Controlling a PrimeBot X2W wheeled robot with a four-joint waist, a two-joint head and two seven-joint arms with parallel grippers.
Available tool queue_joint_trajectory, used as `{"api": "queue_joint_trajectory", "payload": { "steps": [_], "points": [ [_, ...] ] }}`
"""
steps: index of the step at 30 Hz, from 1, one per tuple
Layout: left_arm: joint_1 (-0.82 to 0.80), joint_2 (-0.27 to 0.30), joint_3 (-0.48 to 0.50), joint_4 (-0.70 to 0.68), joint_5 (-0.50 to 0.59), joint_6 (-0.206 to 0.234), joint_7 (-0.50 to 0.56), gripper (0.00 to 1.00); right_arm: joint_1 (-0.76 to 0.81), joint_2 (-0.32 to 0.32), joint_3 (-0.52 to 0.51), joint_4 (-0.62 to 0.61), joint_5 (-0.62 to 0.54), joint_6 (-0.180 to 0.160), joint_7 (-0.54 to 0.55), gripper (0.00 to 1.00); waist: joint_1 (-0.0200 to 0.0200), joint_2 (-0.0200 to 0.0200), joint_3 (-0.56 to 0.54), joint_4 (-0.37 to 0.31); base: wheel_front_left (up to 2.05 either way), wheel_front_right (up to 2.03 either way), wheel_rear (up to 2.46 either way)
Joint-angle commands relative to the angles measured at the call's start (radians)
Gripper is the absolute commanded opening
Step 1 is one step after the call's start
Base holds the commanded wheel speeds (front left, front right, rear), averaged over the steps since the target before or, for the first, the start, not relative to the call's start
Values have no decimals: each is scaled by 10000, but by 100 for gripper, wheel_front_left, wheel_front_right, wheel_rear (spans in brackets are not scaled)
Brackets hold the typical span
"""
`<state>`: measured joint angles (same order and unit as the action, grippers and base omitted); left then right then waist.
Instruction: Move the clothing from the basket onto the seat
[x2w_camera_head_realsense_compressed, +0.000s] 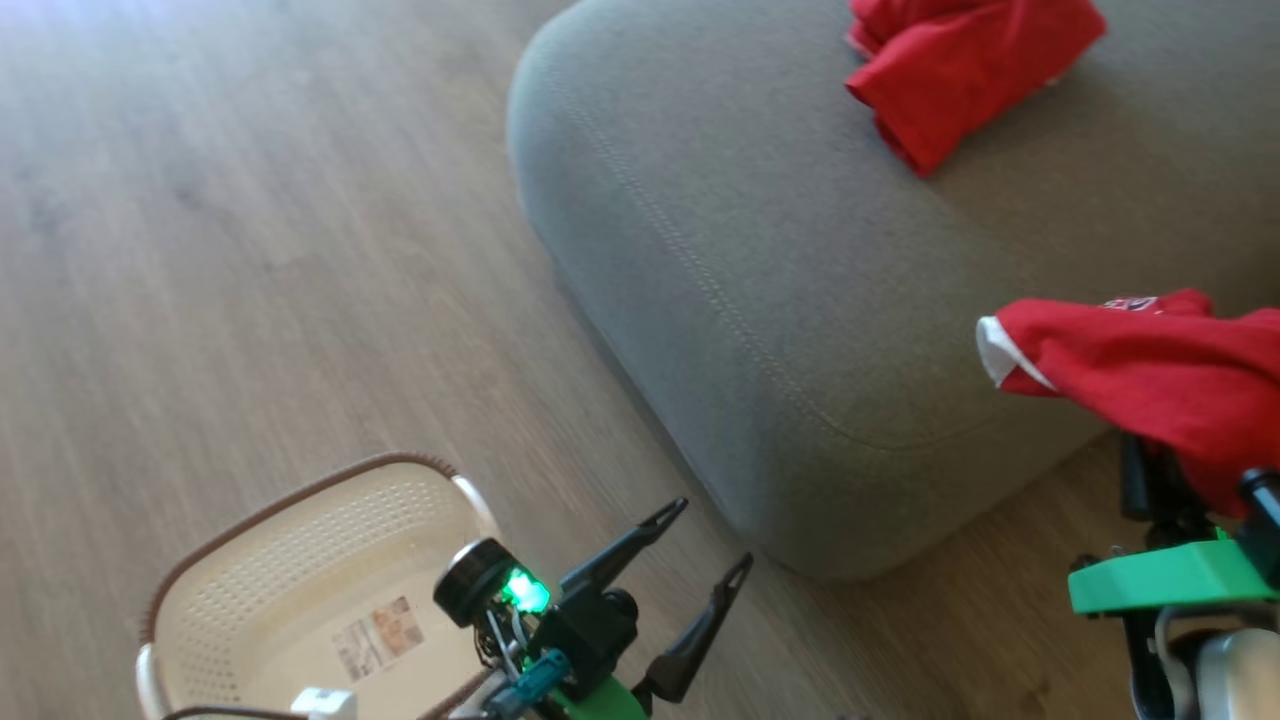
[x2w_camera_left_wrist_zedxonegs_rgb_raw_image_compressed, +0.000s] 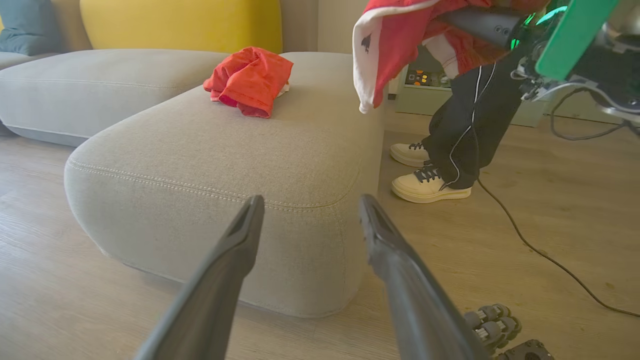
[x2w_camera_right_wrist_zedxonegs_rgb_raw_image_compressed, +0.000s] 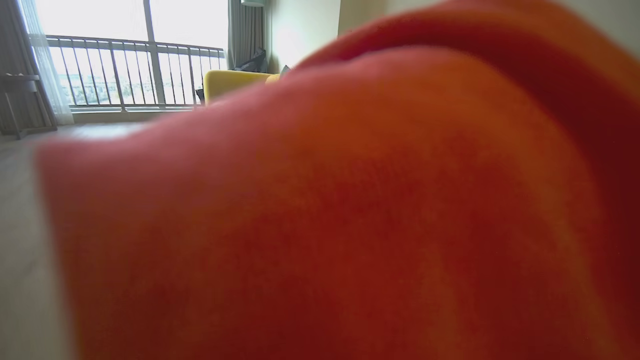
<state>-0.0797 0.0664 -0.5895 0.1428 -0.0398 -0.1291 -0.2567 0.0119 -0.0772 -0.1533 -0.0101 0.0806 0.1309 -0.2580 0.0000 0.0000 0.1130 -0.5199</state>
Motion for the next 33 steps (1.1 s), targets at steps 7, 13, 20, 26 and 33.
{"api": "queue_joint_trajectory", "payload": {
  "steps": [7,13,20,26,33],
  "points": [
    [-566,85,24,-277,-40,-10,-51,100,27,105,-187,-663,40,-2,-38,0,0,0,270,-213,0,0,0],
    [-541,119,140,-304,-71,-12,-51,100,-97,147,-253,-648,-27,-2,-38,0,0,0,312,-198,0,0,0],
    [-535,487,191,-472,94,-13,-51,100,-790,165,-600,-575,-262,-2,-38,0,0,0,1003,-325,0,0,0],
    [-759,1224,-21,-697,223,-14,-51,100,-1768,217,-1033,-588,-31,-2,-38,0,0,0,2116,-447,0,0,0],
    [-1056,2858,164,-1542,211,-14,-51,100,-3358,264,-1728,-721,326,-2,-38,0,0,0,4113,-586,0,0,0]
  ]
}}
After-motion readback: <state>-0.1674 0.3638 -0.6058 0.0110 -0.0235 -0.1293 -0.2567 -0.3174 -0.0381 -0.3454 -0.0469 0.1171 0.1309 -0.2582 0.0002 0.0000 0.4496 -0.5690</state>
